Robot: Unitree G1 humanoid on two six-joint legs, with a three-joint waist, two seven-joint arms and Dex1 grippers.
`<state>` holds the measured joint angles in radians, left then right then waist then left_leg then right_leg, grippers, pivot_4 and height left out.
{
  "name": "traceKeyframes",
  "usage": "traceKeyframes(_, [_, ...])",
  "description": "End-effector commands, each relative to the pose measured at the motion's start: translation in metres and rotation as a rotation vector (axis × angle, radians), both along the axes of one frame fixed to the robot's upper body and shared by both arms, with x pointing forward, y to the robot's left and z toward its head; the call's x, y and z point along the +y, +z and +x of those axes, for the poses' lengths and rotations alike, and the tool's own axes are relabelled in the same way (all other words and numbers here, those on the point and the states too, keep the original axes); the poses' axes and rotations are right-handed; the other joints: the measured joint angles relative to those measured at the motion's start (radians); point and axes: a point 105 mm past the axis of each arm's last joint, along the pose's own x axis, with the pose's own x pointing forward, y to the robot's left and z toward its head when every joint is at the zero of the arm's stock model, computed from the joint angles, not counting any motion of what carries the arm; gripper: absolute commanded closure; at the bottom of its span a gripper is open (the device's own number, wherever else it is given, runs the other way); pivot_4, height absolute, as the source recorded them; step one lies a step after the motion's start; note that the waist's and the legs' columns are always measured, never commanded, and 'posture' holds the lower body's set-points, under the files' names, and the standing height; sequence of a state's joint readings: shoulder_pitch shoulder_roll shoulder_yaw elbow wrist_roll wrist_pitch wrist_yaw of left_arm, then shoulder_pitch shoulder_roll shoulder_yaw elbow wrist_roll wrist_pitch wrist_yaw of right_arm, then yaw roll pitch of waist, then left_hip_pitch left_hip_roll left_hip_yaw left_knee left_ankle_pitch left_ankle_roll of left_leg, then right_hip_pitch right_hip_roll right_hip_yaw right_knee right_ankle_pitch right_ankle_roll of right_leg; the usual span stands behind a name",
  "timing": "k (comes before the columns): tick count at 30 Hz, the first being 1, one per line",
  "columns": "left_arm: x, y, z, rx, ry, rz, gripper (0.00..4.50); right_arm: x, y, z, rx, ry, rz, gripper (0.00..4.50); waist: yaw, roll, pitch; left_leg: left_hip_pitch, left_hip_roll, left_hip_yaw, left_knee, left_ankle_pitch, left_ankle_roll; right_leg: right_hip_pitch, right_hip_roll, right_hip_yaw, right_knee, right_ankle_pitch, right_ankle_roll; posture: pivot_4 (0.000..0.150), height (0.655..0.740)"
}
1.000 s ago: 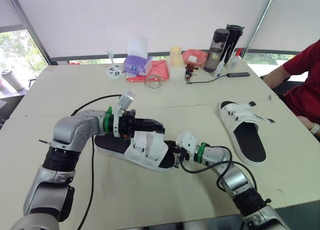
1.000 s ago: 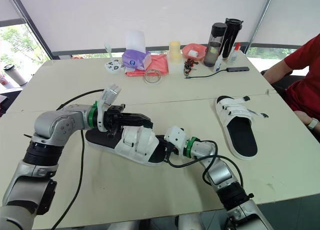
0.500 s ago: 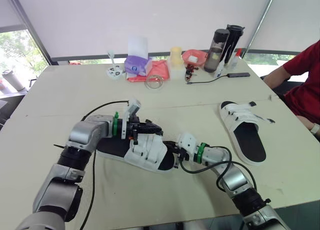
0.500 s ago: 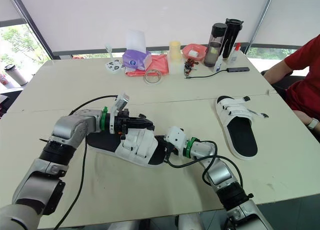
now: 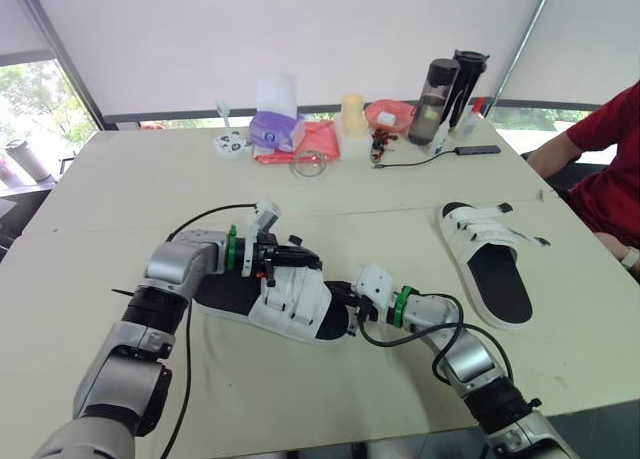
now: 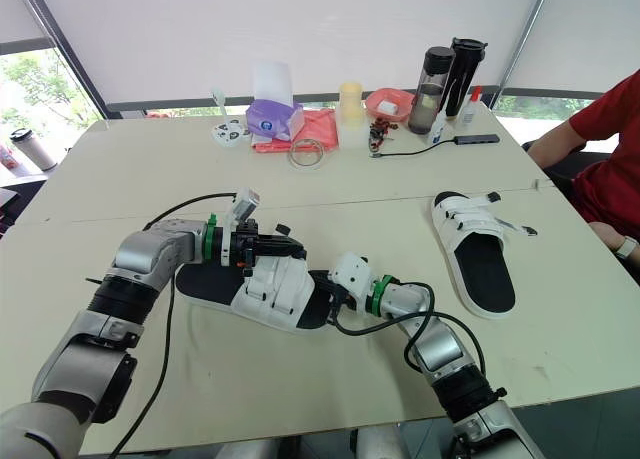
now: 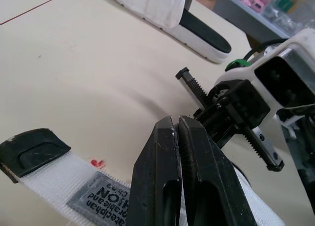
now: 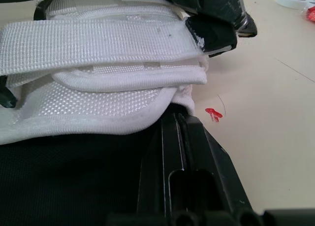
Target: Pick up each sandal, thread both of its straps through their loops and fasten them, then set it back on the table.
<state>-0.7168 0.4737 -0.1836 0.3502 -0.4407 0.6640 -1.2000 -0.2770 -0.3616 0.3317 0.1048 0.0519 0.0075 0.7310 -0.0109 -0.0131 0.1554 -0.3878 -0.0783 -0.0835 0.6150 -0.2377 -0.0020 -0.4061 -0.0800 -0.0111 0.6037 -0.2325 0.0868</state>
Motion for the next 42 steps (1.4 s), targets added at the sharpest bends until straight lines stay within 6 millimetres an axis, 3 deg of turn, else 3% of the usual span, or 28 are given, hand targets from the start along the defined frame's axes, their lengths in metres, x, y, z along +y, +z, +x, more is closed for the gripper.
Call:
traceKeyframes(1, [0.004,-0.005,0.002,-0.024,0.013,0.05,3.86,-0.018,-0.048,-0.007,0.16,-0.069,-0.115,4.5,0.0,0.0,0.0,0.0,0.0,0.0,0.0,0.0,0.0,0.0,0.0,0.0,0.0,0.0,0.0,0.15,0.74])
traceKeyframes(9, [0.007,-0.002,0.008,-0.093,0.036,0.062,0.05,-0.018,-0.048,-0.006,0.159,-0.068,-0.116,4.5,-0.001,0.0,0.0,0.0,0.0,0.0,0.0,0.0,0.0,0.0,0.0,0.0,0.0,0.0,0.0,0.15,0.74])
traceKeyframes(11, [0.008,0.007,0.012,-0.131,0.059,0.039,0.05,-0.017,-0.049,-0.006,0.16,-0.065,-0.116,4.5,-0.001,0.0,0.0,0.0,0.0,0.0,0.0,0.0,0.0,0.0,0.0,0.0,0.0,0.0,0.0,0.15,0.74])
traceKeyframes(15, [0.009,0.065,0.01,-0.131,0.067,-0.17,0.05,-0.016,-0.049,-0.006,0.159,-0.061,-0.115,4.5,-0.002,-0.003,0.002,0.0,0.0,0.0,0.0,0.0,0.001,-0.001,0.0,0.0,0.001,0.0,0.0,0.15,0.74])
traceKeyframes(17, [0.016,0.088,0.003,-0.112,0.071,-0.247,0.05,-0.015,-0.049,-0.005,0.159,-0.058,-0.116,4.5,-0.004,-0.003,0.002,0.0,0.0,0.0,0.0,0.0,0.001,-0.002,0.0,0.0,0.002,0.0,0.0,0.15,0.74])
traceKeyframes(19, [0.028,0.098,-0.001,-0.082,0.106,-0.286,0.05,-0.015,-0.049,-0.005,0.158,-0.055,-0.116,4.5,-0.008,-0.003,0.002,0.0,0.0,0.0,0.0,0.0,0.001,-0.002,0.0,0.0,0.003,0.0,0.0,0.15,0.74])
traceKeyframes(25, [0.073,0.073,-0.021,0.014,0.219,-0.213,0.05,-0.018,-0.041,0.001,0.119,-0.061,-0.103,4.5,-0.007,-0.002,0.003,0.005,0.0,0.0,-0.001,0.0,0.0,-0.001,0.0,0.0,0.007,-0.001,0.0,0.15,0.74])
traceKeyframes(29, [0.09,0.056,-0.036,0.036,0.248,-0.144,0.05,-0.018,-0.031,0.004,0.081,-0.06,-0.087,4.5,-0.002,-0.005,0.004,0.004,0.0,0.0,0.0,-0.001,-0.002,-0.001,0.0,0.0,0.007,-0.001,-0.001,0.15,0.74])
traceKeyframes(35, [0.088,0.033,-0.05,0.068,0.219,-0.074,0.05,-0.019,0.004,0.013,-0.032,-0.066,-0.029,4.5,0.0,-0.004,0.008,-0.001,0.0,0.0,0.0,-0.001,-0.002,-0.003,-0.002,0.001,0.007,-0.001,-0.002,0.15,0.74])
traceKeyframes(40, [0.083,0.022,-0.054,0.098,0.183,-0.044,0.05,-0.023,0.039,0.009,-0.116,-0.067,0.004,4.5,0.006,-0.001,0.015,-0.006,0.0,0.0,0.0,0.0,-0.003,-0.009,-0.002,0.001,0.007,0.001,-0.005,0.15,0.74])
traceKeyframes(42, [0.084,0.018,-0.054,0.113,0.174,-0.033,0.05,-0.026,0.051,0.005,-0.141,-0.076,0.007,4.5,0.005,-0.001,0.015,-0.016,0.0,0.001,0.0,0.002,-0.002,-0.021,-0.001,0.0,0.008,0.001,-0.005,0.15,0.74])
